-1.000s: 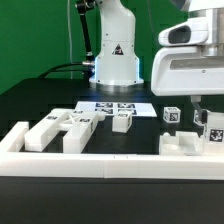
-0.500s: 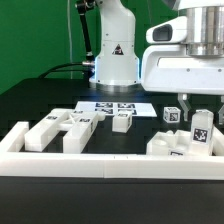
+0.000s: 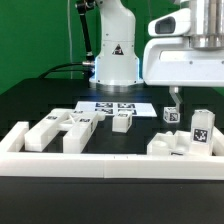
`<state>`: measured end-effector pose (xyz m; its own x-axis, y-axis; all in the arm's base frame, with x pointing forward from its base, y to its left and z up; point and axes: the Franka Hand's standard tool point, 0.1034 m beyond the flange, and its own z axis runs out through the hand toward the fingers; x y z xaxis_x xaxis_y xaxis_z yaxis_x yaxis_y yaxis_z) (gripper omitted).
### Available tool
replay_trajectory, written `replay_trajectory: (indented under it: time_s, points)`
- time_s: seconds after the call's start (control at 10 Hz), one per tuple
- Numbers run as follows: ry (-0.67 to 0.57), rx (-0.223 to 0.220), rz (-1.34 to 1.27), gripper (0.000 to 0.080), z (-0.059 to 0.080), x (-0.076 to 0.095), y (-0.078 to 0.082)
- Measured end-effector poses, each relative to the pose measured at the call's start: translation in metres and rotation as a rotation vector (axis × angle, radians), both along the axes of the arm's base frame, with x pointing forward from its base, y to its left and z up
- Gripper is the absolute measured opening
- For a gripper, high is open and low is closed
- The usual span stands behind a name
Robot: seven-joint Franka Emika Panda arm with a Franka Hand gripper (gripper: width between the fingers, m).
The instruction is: Assemble chair
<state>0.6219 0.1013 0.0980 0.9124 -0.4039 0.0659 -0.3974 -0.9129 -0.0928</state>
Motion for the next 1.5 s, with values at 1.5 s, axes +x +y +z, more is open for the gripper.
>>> replay_trajectory:
  time_s: [1.5]
  points:
    - [-0.007,-0.046,0.296,0.0648,0.008,-0.011,-0.027]
